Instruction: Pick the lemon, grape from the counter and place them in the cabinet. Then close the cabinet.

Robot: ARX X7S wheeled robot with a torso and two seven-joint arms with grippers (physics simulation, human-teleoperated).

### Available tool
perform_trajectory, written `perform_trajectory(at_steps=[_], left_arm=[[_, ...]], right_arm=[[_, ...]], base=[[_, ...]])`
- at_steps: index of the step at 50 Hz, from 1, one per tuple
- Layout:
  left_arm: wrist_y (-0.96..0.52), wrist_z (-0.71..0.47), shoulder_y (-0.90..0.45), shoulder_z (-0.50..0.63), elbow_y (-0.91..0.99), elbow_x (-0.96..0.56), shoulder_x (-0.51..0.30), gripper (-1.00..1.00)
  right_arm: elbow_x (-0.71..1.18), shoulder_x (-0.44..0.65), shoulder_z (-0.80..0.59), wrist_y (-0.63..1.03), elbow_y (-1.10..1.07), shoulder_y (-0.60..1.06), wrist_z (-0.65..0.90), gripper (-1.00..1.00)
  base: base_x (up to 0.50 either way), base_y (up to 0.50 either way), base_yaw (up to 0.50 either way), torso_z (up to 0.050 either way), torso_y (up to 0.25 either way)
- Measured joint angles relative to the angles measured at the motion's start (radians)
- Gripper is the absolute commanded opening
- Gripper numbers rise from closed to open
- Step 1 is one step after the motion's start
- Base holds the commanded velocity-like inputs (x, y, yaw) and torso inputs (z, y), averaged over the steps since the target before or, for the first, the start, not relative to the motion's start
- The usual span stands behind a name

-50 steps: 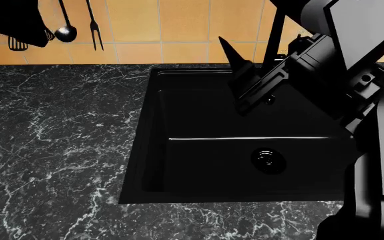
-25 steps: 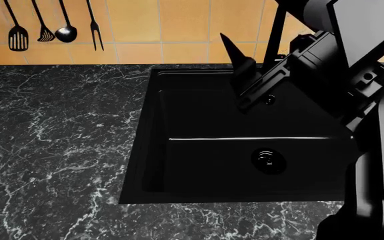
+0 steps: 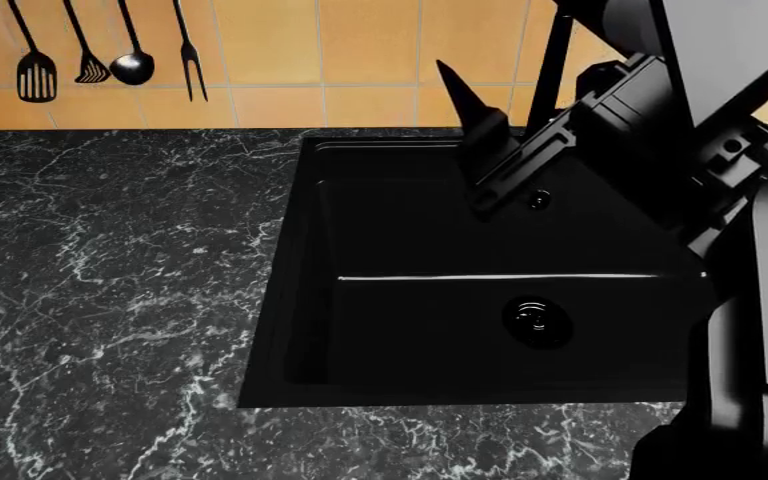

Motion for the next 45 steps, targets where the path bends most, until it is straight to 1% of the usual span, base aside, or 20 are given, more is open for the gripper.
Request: perform_trajectory(at_steps=[5, 12, 18, 25, 37, 45], left_arm=[[0.012, 0.032, -0.06, 0.026, -0.054, 0.048, 0.028, 1.0], [0.037, 0.086, -0.111, 0.105, -0.12, -0.01, 0.04, 1.0], [0.042, 0.135, -0.16, 0.175, -0.182, -0.035, 0.084, 1.0], [0.039, 0.215, -0.217, 0.254, -0.255, -0.008, 0.143, 1.0], [-0.128, 0.361, -0.372, 0.35, -0.356, 0.144, 0.219, 1.0], [-0.221, 0.463, -0.448, 0.388, -0.417, 0.248, 0.268, 1.0]], right_arm=[[0.002, -0.001, 0.0, -0.003, 0.003, 0.001, 0.002, 1.0], [0.006, 0.0, 0.0, -0.003, 0.007, 0.005, 0.005, 1.0], [0.009, 0.0, -0.001, -0.003, 0.01, 0.009, 0.008, 1.0], [0.011, -0.001, -0.003, -0.002, 0.011, 0.012, 0.011, 1.0], [0.016, -0.002, -0.001, -0.012, 0.019, 0.008, 0.017, 1.0], [0.02, -0.004, 0.002, -0.02, 0.024, 0.002, 0.021, 1.0]], base=[[0.0, 0.0, 0.0, 0.0, 0.0], [0.0, 0.0, 0.0, 0.005, 0.0], [0.0, 0.0, 0.0, 0.006, 0.0], [0.0, 0.0, 0.0, 0.006, 0.0], [0.0, 0.0, 0.0, 0.005, -0.008], [0.0, 0.0, 0.0, 0.004, -0.009]])
